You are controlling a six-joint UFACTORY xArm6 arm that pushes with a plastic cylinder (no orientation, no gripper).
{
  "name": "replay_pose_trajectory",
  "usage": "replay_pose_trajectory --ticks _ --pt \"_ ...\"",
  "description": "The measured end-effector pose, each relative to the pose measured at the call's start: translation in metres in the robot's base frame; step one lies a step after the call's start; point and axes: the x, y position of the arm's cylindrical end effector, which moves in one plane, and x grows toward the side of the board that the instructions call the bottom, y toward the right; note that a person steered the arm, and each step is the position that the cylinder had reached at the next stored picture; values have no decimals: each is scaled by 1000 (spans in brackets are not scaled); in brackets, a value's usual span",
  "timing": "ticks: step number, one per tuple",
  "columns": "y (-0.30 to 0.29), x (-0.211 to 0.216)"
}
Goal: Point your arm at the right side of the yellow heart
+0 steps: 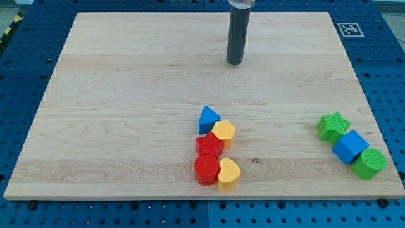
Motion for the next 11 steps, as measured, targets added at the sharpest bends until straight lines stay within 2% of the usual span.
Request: replay_pose_trajectory --ticks 2,3,5,10,11 --pt "0 -6" --pt "0 11" --pt "2 91" --pt "34 257" --pt "34 270"
